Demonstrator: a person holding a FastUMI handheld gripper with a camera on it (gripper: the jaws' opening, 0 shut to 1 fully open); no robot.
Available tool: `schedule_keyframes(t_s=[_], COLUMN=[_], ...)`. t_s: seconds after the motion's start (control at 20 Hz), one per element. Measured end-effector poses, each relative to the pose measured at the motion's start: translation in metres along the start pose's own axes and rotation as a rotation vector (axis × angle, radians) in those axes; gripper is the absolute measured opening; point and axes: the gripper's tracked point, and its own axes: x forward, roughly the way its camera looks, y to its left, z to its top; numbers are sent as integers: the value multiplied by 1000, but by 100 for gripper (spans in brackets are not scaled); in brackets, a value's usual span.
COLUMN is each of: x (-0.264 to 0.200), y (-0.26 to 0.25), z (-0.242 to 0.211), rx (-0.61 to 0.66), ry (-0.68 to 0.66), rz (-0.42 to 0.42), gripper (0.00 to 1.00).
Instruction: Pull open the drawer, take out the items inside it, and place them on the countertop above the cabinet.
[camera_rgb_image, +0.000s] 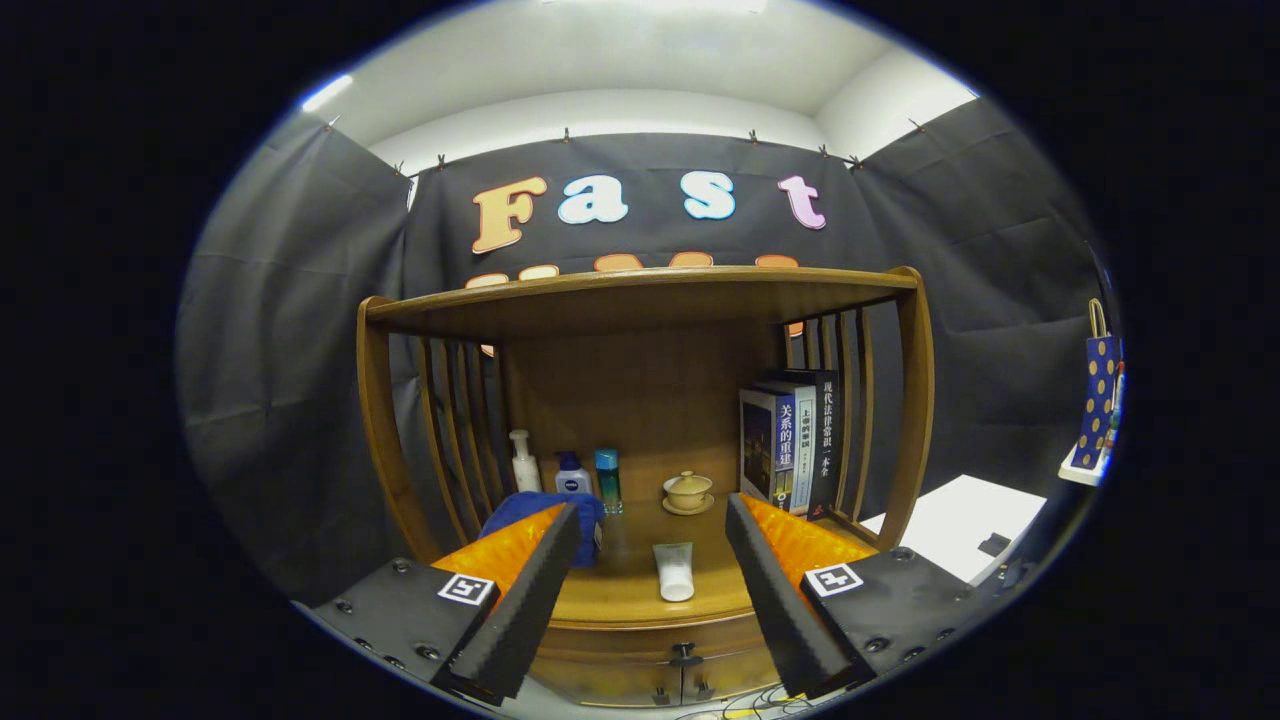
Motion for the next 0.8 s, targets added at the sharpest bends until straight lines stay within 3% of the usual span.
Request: schedule_keyframes(t_s=[0.8], x=[-8], y=[-3], z=[3], rx=[3], ry=[1], rz=[-11], gripper=[97])
